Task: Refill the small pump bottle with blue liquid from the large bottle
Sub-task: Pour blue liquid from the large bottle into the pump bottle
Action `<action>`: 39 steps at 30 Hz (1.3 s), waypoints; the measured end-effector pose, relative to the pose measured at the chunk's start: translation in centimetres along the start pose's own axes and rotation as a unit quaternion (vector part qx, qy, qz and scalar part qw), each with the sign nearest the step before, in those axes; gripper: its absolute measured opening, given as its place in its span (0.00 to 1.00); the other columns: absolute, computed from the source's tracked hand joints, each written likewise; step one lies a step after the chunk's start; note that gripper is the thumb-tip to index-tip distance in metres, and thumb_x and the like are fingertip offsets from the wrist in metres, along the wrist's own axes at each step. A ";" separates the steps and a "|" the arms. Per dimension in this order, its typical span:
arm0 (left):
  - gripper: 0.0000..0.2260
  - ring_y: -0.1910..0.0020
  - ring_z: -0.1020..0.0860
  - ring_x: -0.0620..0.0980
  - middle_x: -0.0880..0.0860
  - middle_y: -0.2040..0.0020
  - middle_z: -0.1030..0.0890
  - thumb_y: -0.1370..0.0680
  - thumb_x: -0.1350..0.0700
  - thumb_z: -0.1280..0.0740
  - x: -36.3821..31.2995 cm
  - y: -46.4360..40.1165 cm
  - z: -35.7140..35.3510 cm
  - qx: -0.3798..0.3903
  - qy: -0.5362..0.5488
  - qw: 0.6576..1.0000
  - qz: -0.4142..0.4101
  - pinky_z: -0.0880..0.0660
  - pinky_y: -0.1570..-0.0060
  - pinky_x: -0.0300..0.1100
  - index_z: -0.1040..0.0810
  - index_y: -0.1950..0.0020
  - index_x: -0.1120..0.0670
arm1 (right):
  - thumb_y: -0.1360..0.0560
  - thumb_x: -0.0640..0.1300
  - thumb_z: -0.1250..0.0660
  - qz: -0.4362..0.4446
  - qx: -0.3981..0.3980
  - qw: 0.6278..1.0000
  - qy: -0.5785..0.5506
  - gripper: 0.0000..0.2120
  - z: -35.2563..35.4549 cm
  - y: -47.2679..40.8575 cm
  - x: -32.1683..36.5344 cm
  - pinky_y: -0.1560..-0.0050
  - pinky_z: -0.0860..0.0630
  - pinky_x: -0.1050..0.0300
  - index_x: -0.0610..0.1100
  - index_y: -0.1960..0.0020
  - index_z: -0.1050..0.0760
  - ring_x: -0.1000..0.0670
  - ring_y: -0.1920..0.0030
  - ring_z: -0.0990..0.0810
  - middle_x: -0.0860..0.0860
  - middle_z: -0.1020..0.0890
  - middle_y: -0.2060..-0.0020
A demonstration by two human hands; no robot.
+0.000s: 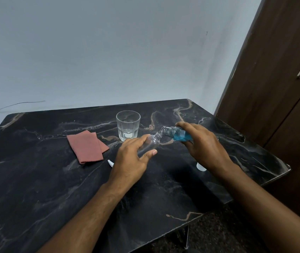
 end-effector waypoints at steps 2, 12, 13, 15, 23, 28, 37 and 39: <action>0.24 0.46 0.24 0.41 0.33 0.51 0.22 0.27 0.49 0.23 0.0 0.0 0.0 -0.001 0.001 1.000 0.002 0.32 0.47 0.28 0.22 0.32 0.45 | 0.26 0.40 0.25 0.001 -0.002 1.000 -0.001 0.27 0.1 0.0 0.0 0.46 0.19 0.45 0.51 0.30 0.30 0.46 0.44 0.20 0.48 0.19 0.39; 0.24 0.46 0.24 0.42 0.38 0.50 0.20 0.27 0.50 0.23 -0.1 0.0 0.1 -0.002 0.000 1.000 -0.001 0.32 0.47 0.27 0.22 0.31 0.46 | 0.27 0.41 0.25 0.001 -0.008 1.000 -0.009 0.27 0.0 0.3 0.0 0.47 0.19 0.47 0.51 0.31 0.29 0.47 0.45 0.20 0.48 0.18 0.40; 0.24 0.46 0.24 0.41 0.39 0.49 0.20 0.27 0.50 0.23 -0.1 0.0 0.1 -0.001 0.002 1.000 0.000 0.32 0.47 0.26 0.22 0.31 0.46 | 0.27 0.41 0.25 0.001 -0.009 1.000 -0.008 0.27 0.0 0.3 0.0 0.47 0.19 0.47 0.51 0.31 0.29 0.47 0.45 0.20 0.48 0.18 0.40; 0.24 0.45 0.25 0.41 0.38 0.48 0.19 0.27 0.50 0.23 0.0 -0.1 0.1 0.001 0.006 1.000 0.004 0.33 0.46 0.24 0.22 0.31 0.46 | 0.27 0.41 0.25 0.000 -0.012 1.000 -0.005 0.27 0.0 0.4 -0.1 0.47 0.19 0.47 0.50 0.31 0.29 0.46 0.45 0.20 0.48 0.18 0.40; 0.25 0.44 0.25 0.40 0.34 0.50 0.22 0.28 0.50 0.22 0.2 -0.2 0.1 0.000 0.001 1.000 0.009 0.33 0.46 0.25 0.22 0.31 0.47 | 0.26 0.41 0.25 0.003 -0.003 1.000 0.008 0.27 -0.1 0.4 0.0 0.46 0.19 0.45 0.50 0.30 0.29 0.45 0.44 0.20 0.47 0.18 0.40; 0.25 0.44 0.23 0.44 0.40 0.48 0.19 0.28 0.51 0.22 0.1 -0.2 0.2 0.001 -0.004 1.000 -0.002 0.31 0.44 0.30 0.21 0.31 0.49 | 0.26 0.41 0.26 0.009 0.003 1.000 0.023 0.26 0.1 0.3 0.0 0.47 0.20 0.45 0.48 0.30 0.29 0.45 0.45 0.20 0.46 0.18 0.41; 0.24 0.45 0.23 0.44 0.37 0.50 0.21 0.28 0.51 0.22 -0.1 -0.1 0.2 -0.001 0.004 1.000 -0.002 0.27 0.43 0.37 0.21 0.32 0.47 | 0.26 0.40 0.26 0.024 0.013 0.998 0.052 0.26 0.5 -0.2 0.2 0.48 0.21 0.44 0.47 0.30 0.28 0.44 0.46 0.20 0.46 0.18 0.42; 0.24 0.45 0.24 0.44 0.37 0.50 0.21 0.28 0.51 0.22 -0.1 -0.1 0.2 -0.002 0.004 1.000 -0.002 0.27 0.43 0.37 0.21 0.32 0.47 | 0.26 0.41 0.26 0.027 0.013 0.998 0.056 0.26 0.6 -0.3 0.2 0.49 0.21 0.44 0.47 0.30 0.28 0.43 0.47 0.20 0.46 0.17 0.43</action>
Point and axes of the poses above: each hand's wrist, its own y-axis away from the middle knuckle, its own z-axis out of the back of the hand, x = y × z, the point moved 2 cm from there along -y, towards the middle knuckle
